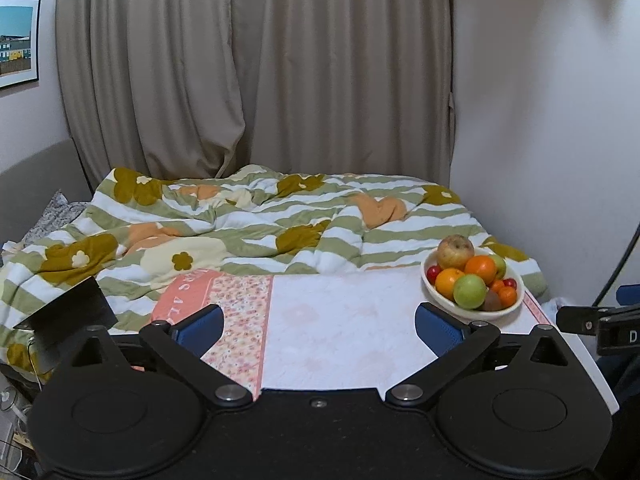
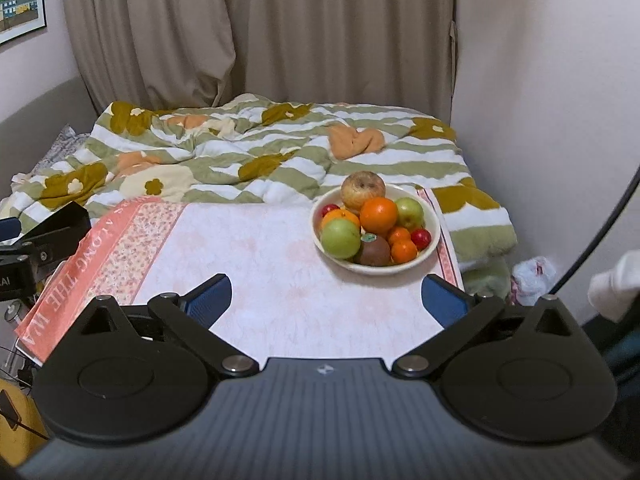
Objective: Organize fruits
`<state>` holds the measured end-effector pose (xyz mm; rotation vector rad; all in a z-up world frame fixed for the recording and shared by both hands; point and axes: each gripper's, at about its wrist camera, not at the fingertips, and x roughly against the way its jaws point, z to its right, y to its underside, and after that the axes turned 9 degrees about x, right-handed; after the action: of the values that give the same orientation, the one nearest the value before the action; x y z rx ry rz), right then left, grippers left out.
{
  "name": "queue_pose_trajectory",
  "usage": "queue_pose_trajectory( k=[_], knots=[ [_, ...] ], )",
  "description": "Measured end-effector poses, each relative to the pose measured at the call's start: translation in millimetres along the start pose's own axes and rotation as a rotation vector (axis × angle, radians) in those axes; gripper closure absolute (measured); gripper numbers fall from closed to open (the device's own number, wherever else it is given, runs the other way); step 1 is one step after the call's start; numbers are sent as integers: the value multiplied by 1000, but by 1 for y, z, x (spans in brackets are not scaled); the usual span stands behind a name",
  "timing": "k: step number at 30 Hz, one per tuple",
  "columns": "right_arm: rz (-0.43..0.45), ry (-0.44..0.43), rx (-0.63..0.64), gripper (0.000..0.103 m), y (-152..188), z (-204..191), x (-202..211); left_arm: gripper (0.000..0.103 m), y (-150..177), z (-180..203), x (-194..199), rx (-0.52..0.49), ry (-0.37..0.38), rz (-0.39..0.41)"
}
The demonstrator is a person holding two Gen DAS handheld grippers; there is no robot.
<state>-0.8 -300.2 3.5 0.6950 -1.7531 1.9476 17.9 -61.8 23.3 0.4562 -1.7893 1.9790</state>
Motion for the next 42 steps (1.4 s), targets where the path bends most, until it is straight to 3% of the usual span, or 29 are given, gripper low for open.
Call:
queue_pose_trajectory(
  k=[42],
  knots=[
    [-10, 24, 3, 0, 6, -16, 17, 0, 7, -11, 18, -8, 3, 0]
  ],
)
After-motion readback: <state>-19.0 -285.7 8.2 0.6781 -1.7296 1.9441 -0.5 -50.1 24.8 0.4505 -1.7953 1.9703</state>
